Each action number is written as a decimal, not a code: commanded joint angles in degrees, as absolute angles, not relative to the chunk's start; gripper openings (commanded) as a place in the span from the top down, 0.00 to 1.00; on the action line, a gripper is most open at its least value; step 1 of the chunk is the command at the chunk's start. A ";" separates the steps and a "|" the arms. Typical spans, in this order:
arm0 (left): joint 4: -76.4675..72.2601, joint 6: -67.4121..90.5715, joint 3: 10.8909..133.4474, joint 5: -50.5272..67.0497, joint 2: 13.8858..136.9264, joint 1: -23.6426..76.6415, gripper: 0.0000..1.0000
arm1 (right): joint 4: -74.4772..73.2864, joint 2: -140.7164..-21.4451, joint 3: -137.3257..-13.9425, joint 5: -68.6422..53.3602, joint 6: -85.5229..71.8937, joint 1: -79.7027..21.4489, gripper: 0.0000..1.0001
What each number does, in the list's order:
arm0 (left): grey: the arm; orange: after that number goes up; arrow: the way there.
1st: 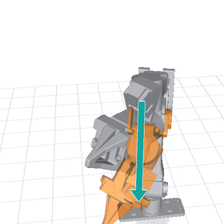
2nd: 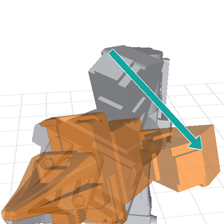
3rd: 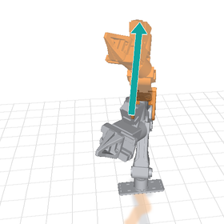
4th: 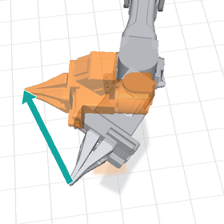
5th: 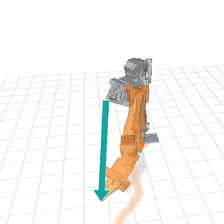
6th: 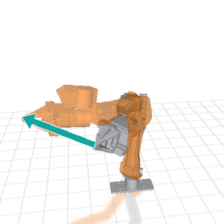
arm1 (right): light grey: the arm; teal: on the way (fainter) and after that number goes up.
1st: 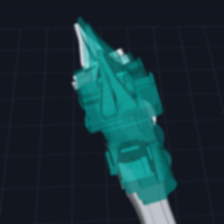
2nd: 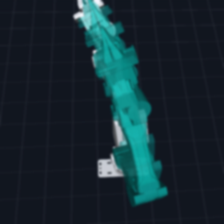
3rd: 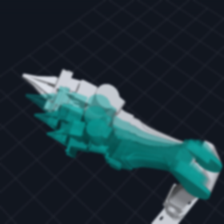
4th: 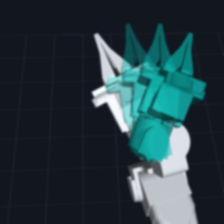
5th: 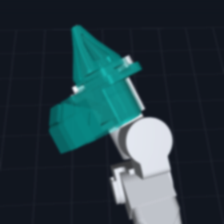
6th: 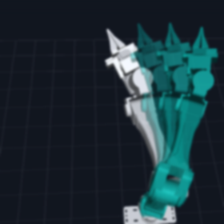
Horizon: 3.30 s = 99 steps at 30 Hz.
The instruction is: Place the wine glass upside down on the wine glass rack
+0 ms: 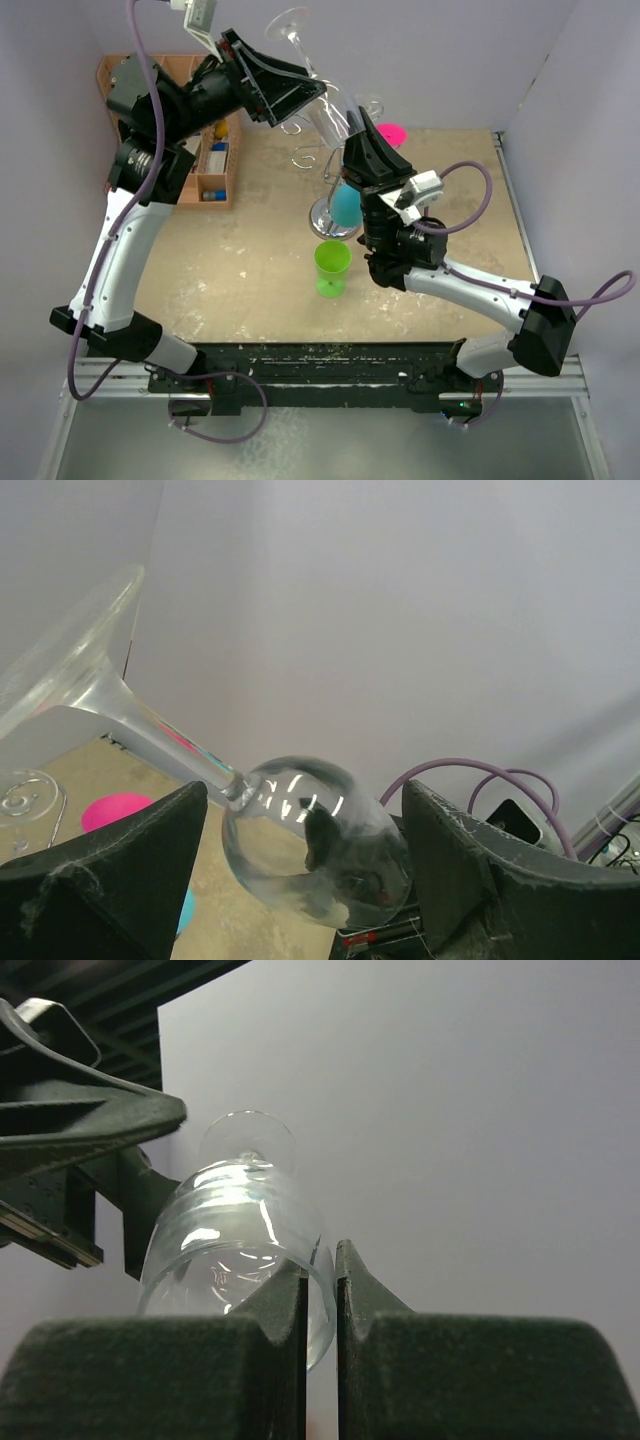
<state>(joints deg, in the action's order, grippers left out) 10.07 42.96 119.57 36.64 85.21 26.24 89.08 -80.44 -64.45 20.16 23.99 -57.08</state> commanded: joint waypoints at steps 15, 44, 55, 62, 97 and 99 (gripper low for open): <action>6.48 41.44 124.18 37.40 88.03 25.84 0.68 | 104.43 -81.78 -66.75 17.66 21.71 -58.62 1.00; 7.58 34.61 128.34 38.27 88.31 25.84 1.00 | 92.47 -85.31 -66.73 2.25 19.70 -63.87 0.80; 9.69 30.63 130.62 36.97 88.83 25.84 1.00 | 94.55 -83.63 -63.93 2.85 21.80 -64.50 0.60; 12.57 23.88 133.75 35.83 88.91 25.84 1.00 | 95.05 -79.36 -60.12 5.18 25.35 -64.45 0.44; -19.32 -24.14 61.09 24.78 61.68 22.21 1.00 | 38.72 -38.93 -48.94 21.17 16.75 -64.47 0.00; -20.16 -24.22 61.30 26.07 63.62 22.09 1.00 | 39.04 -38.15 -48.30 21.86 16.16 -64.47 0.00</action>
